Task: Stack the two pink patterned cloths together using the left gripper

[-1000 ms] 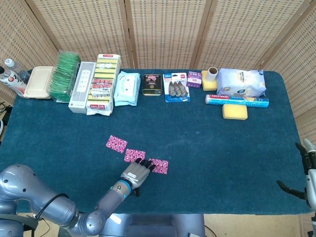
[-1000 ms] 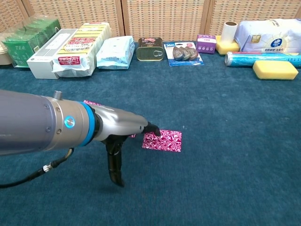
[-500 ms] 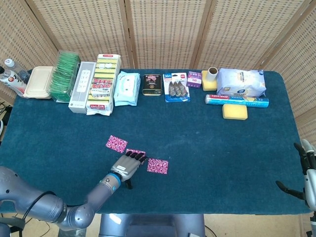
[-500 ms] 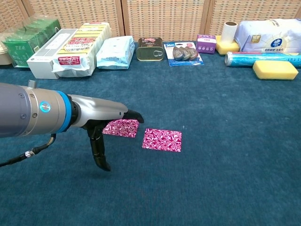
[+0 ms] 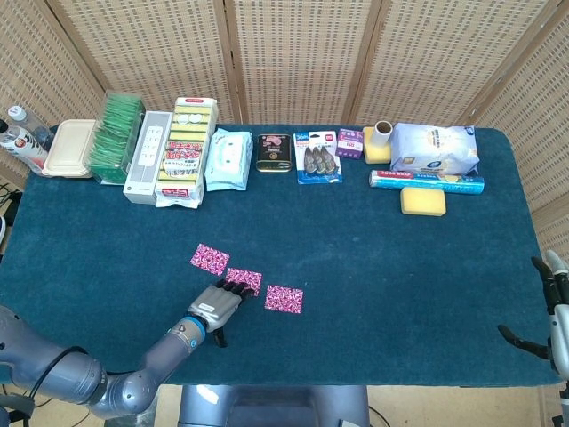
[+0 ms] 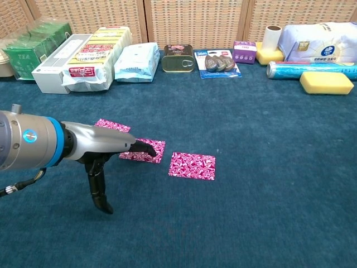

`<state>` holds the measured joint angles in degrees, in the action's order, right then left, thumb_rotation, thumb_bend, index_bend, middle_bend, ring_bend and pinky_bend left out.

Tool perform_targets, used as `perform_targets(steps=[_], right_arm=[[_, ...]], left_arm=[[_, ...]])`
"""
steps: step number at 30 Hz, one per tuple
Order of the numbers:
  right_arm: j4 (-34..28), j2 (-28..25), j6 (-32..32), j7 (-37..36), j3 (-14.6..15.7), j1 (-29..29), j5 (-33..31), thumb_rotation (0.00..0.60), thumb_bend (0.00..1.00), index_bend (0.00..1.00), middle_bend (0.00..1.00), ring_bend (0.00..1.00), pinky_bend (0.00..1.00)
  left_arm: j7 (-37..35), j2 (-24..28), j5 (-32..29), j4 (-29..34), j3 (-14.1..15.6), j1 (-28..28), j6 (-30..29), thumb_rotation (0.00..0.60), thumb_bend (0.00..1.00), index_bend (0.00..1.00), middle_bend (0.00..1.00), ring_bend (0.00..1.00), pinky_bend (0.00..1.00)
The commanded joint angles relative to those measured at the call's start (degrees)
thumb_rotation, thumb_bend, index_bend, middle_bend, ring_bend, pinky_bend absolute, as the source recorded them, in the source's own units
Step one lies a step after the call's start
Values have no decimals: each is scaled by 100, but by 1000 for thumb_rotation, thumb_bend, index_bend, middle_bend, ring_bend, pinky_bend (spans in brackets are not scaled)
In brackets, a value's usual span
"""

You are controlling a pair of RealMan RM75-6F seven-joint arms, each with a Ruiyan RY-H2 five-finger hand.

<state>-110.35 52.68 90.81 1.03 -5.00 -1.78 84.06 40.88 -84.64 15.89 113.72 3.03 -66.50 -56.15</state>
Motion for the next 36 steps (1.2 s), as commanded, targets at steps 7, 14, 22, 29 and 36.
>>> perform_targets(steps=[7,14,22,29,36], right_arm=[[-7,-3,-6,15,0,-2,-18,600,0,0,0,0,0],[-18,13,-5,60,0,1,-17,600,0,0,0,0,0],[-29,30,-4,98,12,1,4,600,0,0,0,0,0],[-29,37,-4,104,6,2,-9,600,0,0,0,0,0],[-35,46,-27,118,10,13,-7,600,0,0,0,0,0]], left_arm=[[-59,140,71,134,220,114,-35,600,74,0,0,14,15],[-184,315,397,359,370,223,154,600,75,0,0,13,16],[-217,515,863,730,493,327,-17,600,77,0,0,13,15],[-577,760,1547,880,402,558,-57,600,84,0,0,13,16],[-726,702,2597,520,345,978,-661,600,123,0,0,13,16]])
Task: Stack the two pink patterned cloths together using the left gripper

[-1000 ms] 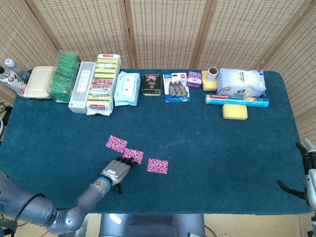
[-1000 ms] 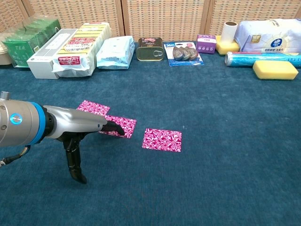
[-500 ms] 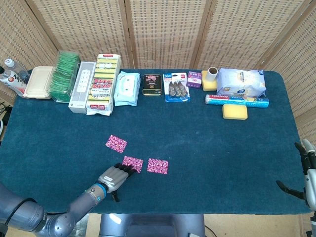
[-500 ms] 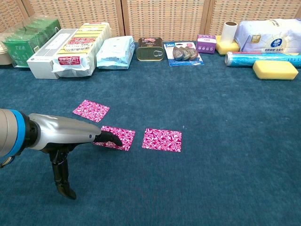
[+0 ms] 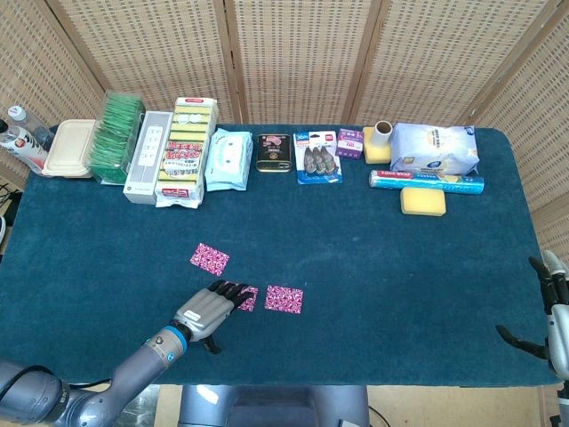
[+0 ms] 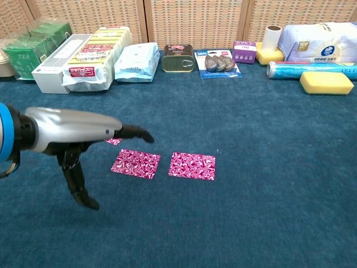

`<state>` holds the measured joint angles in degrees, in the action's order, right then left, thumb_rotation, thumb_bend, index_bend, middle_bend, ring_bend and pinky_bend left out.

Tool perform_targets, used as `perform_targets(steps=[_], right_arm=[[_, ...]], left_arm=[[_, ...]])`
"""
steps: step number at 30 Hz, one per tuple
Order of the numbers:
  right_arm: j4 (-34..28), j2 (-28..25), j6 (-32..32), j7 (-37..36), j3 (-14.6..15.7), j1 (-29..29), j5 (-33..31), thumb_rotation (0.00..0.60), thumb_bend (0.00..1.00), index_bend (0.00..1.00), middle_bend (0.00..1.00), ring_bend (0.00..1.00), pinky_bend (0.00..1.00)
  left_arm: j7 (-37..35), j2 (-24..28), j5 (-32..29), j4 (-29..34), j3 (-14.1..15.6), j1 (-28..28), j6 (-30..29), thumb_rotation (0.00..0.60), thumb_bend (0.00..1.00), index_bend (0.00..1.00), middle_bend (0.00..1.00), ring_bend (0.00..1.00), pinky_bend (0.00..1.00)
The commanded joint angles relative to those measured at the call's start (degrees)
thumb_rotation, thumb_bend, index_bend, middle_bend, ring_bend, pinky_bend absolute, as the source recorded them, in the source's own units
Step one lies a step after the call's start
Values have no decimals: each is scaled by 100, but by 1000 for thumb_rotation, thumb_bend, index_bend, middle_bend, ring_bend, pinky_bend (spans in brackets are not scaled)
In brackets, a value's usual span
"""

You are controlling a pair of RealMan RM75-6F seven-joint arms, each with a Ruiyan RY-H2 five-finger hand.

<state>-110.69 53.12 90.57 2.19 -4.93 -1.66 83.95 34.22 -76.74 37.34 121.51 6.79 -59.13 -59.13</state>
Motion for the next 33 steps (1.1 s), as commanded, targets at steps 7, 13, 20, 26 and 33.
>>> perform_targets(steps=[7,13,20,26,33], right_arm=[[0,0,2,-18,-4,1,-2,600,0,0,0,0,0],[11,-1,-17,-33,-10,9,-27,600,0,0,0,0,0],[11,-26,-19,-94,-11,4,-27,600,0,0,0,0,0],[15,-36,-29,-126,-15,7,-41,600,0,0,0,0,0],[11,-40,-35,-135,-22,11,-58,600,0,0,0,0,0]], left_arm=[[-177,-759,836,-1299,-113,634,-703,600,142,58,0,13,16],[-75,-1310,805,-1957,-292,800,-805,600,146,180,0,13,15],[189,-1633,690,-2186,-381,890,-778,600,144,238,0,13,16],[345,-1737,690,-2282,-445,928,-694,600,146,238,0,14,16],[540,-1969,644,-2511,-527,982,-646,600,145,248,0,14,16]])
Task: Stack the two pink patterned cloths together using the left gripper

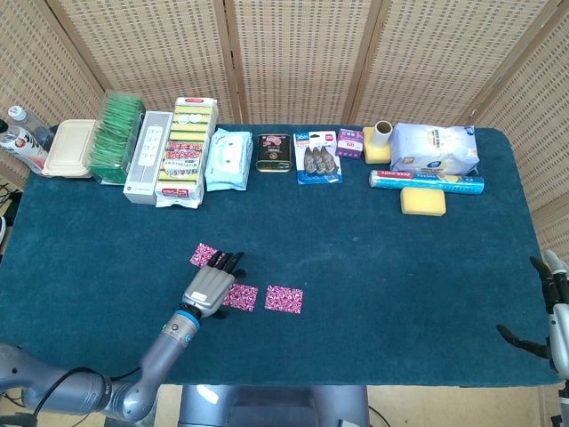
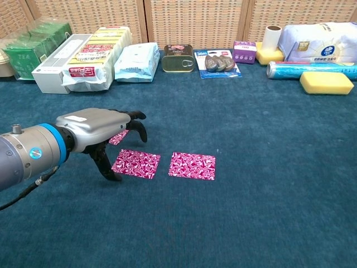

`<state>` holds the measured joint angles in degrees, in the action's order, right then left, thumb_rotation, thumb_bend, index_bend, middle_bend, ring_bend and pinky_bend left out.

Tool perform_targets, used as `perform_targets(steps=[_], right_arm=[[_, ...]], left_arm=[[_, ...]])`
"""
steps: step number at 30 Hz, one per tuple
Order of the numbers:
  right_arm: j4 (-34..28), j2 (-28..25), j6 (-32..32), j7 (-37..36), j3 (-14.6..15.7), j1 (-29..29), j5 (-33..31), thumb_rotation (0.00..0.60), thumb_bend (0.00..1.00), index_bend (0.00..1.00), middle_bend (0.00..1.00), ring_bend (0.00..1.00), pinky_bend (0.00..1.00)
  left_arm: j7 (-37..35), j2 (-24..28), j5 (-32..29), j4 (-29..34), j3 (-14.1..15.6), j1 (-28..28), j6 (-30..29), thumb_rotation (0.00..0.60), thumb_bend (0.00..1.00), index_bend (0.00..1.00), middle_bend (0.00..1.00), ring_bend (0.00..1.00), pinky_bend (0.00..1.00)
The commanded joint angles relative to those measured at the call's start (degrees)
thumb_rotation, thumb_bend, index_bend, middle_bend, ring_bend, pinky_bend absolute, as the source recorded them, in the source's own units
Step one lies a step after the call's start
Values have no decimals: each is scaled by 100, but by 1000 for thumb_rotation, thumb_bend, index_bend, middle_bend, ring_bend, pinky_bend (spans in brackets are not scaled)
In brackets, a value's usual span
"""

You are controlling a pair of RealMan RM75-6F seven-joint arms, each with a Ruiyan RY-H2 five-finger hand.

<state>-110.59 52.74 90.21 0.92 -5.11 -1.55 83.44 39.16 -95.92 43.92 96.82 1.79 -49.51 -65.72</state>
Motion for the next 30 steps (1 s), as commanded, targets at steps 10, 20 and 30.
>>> perform_targets(steps=[10,20,30], right_arm=[[0,-19,-23,-56,-23,11,-54,600,0,0,0,0,0],[3,-24,-6,-62,-17,0,-41,600,0,0,0,0,0],[12,-21,-11,-60,-17,4,-41,600,0,0,0,0,0]], left_arm=[[230,-170,-91,-148,-162,86,31,600,148,297,0,13,16],[368,-261,-196,-211,-272,125,104,600,190,379,0,13,16],[431,-300,-198,-228,-345,189,101,600,208,416,0,13,16]])
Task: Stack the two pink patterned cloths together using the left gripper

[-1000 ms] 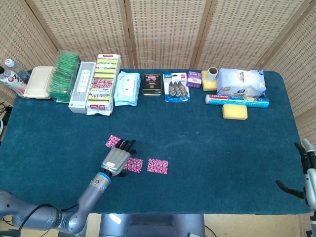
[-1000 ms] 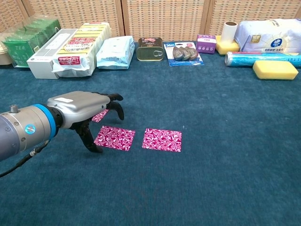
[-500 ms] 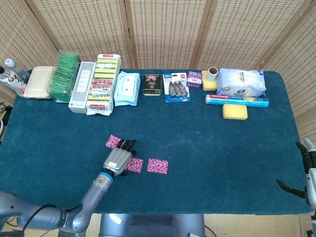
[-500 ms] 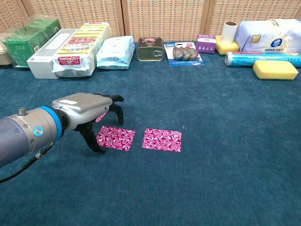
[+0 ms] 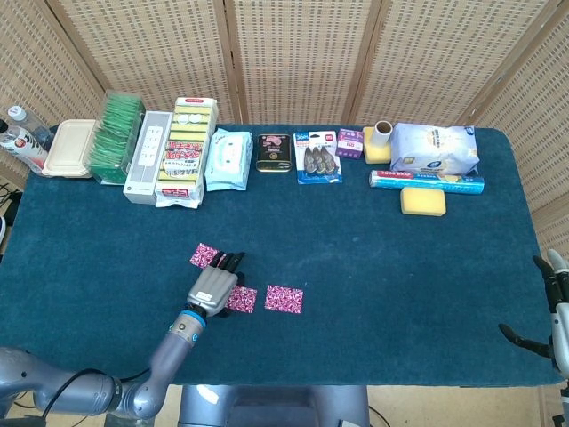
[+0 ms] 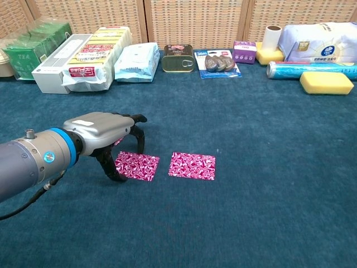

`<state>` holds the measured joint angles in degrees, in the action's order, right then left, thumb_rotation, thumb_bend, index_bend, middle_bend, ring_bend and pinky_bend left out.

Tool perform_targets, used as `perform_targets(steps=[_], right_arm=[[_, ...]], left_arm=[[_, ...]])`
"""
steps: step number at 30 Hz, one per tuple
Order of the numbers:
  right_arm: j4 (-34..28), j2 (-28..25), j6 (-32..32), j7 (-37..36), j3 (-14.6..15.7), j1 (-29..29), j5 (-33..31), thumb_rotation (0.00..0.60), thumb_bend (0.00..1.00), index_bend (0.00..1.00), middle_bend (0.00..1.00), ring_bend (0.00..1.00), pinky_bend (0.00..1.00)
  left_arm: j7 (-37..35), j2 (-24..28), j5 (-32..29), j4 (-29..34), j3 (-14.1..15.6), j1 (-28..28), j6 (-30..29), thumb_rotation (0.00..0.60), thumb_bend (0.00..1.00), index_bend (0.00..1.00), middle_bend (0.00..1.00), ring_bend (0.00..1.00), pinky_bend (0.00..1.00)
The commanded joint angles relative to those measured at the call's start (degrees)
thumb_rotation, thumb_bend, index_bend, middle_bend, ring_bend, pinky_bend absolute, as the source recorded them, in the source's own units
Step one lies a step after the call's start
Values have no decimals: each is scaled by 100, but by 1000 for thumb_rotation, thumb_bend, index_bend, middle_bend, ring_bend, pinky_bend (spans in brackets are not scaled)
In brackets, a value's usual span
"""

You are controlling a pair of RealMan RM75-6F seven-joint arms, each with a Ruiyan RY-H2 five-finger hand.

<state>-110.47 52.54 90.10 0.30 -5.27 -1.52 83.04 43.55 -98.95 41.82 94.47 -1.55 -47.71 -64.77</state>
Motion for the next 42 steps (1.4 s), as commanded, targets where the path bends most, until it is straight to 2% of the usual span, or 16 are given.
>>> perform_targets(steps=[1,6,17,25,33,42], right_arm=[[0,-1,0,2,-2,1,0,600,0,0,0,0,0],[-7,-9,4,-6,-2,-2,0,600,0,0,0,0,0],[-11,6,-23,36,17,6,10,600,0,0,0,0,0],[-22,33,-67,111,18,31,-14,600,0,0,0,0,0],[-2,104,-111,251,7,66,-75,600,0,0,0,0,0],[10,161,-181,373,-12,110,-175,600,0,0,0,0,0]], left_arm=[[-11,7,25,9,-17,14,5,600,208,417,0,13,15],[-73,157,159,102,-57,44,29,600,208,417,0,13,16],[-599,1146,633,442,-41,71,560,600,209,416,0,13,16],[-1171,1698,934,152,-104,176,789,600,212,417,0,13,16],[-1152,1739,1075,-615,1,85,1150,600,212,417,0,13,16],[-1516,1340,1389,-1446,-12,57,1468,600,209,417,0,14,16]])
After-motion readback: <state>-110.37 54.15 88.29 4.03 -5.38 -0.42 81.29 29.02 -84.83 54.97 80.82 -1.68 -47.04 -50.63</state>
